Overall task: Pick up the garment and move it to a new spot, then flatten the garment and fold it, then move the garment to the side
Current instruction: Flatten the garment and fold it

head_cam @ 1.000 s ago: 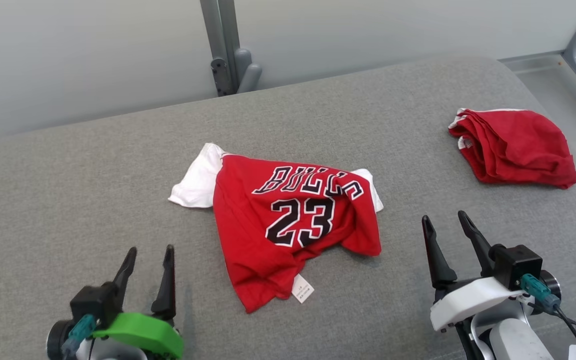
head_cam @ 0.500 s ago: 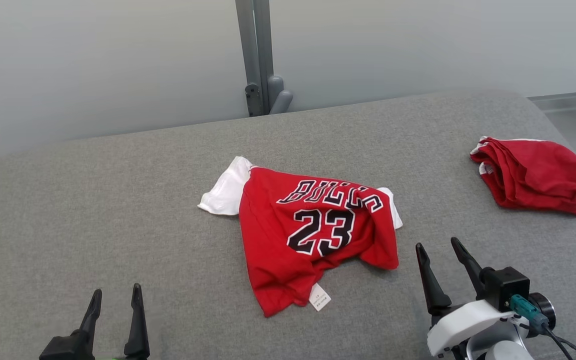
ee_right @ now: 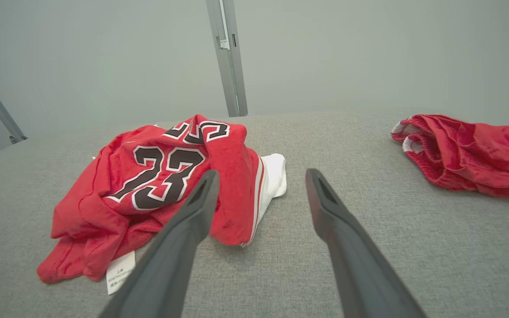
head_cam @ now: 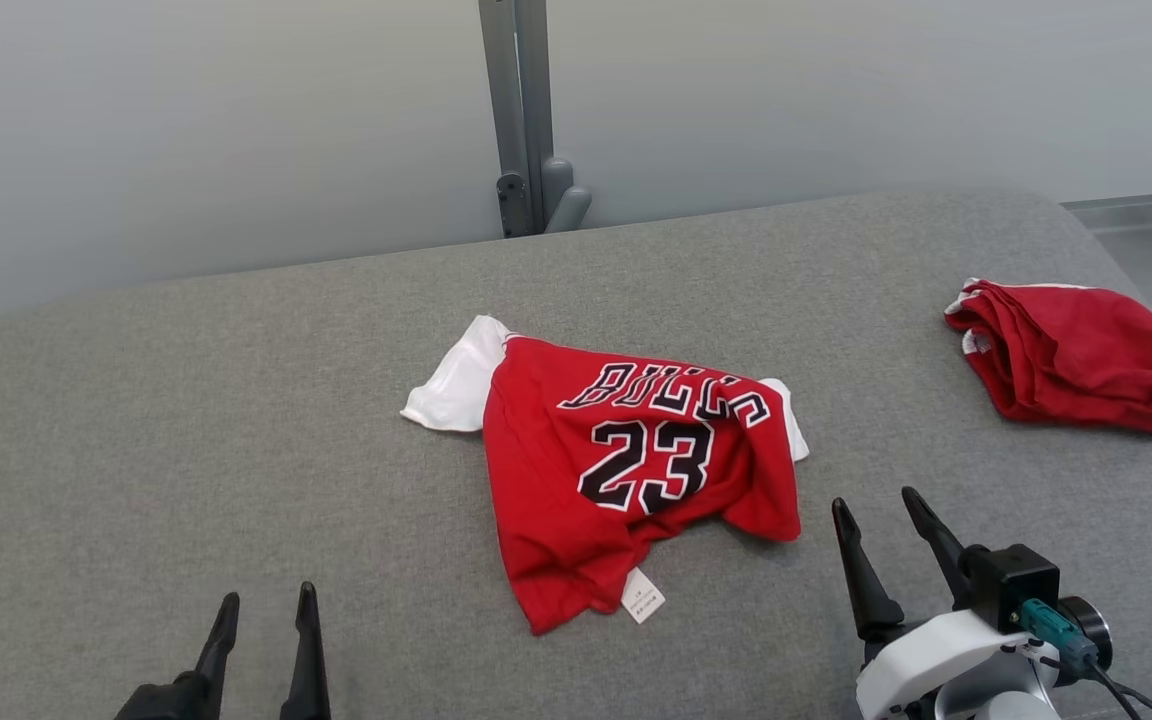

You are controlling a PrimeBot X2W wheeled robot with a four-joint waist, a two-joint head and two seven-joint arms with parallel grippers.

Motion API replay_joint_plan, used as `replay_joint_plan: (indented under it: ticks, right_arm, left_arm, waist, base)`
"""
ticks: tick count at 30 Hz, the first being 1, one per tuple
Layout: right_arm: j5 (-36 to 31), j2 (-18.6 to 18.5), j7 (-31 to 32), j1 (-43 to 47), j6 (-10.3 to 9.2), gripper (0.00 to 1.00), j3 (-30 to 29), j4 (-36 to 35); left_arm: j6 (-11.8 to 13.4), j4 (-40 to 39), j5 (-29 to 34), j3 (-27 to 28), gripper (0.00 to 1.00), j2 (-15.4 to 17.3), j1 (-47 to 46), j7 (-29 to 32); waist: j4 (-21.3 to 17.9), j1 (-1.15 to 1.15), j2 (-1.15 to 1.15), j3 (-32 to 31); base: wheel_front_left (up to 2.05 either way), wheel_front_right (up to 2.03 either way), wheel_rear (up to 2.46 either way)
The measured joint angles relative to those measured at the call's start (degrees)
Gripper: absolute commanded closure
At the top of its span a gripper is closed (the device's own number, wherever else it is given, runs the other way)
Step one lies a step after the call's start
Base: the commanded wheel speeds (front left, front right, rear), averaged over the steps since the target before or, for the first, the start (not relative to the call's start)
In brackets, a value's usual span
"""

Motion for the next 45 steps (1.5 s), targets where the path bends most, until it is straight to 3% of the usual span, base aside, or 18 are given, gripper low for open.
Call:
replay_joint_plan:
  ticks: [5,15,20,32,42,44,45]
  right_arm:
    - [0.0,0.0,0.0,-0.1,0.0,0.0,0.1,-0.1]
    - [-1.0,0.0,0.0,-2.2,0.01,0.0,1.0,-0.2]
    - [-1.3,0.0,0.0,-3.7,0.01,0.0,1.0,-0.5]
    - [-1.7,0.0,0.0,-6.2,0.0,0.0,0.4,-0.9]
    - [-0.8,0.0,0.0,-7.0,0.0,0.0,0.1,-1.0]
    - [-0.6,0.0,0.0,-7.0,0.0,0.0,0.1,-1.0]
    - [-0.5,0.0,0.0,-7.0,0.0,0.0,0.1,-1.0]
  left_arm:
    - [-0.7,0.9,-0.1,-4.6,0.0,0.0,-0.5,0.0]
    - [-1.9,7.6,-6.4,-23.1,0.0,-0.1,-6.9,0.0]
    - [-1.9,10.0,-8.3,-27.5,0.0,-0.1,-10.1,0.0]
    - [-1.9,14.8,-8.8,-30.6,0.0,-0.1,-14.9,0.0]
    - [-2.1,15.9,-5.6,-27.6,0.0,-0.1,-16.1,0.0]
    - [-2.1,15.9,-5.5,-27.5,0.15,-0.1,-16.2,0.0]
    - [-2.1,15.8,-5.3,-27.5,0.33,-0.1,-16.2,0.0]
  waist:
    - [0.1,0.0,0.0,0.8]
    - [-1.3,0.0,0.0,5.5]
    - [-2.7,0.0,0.0,8.0]
    - [-6.3,0.0,0.0,13.0]
    - [-8.6,0.0,0.0,15.0]
    - [-8.8,0.0,0.0,15.1]
    - [-8.8,0.0,0.0,15.2]
  base:
    - [0.0,0.0,0.0]
    - [0.0,0.0,0.0]
    - [0.0,0.0,0.0]
    - [0.0,0.0,0.0]
    - [0.0,0.0,0.0]
    - [0.0,0.0,0.0]
    - [0.0,0.0,0.0]
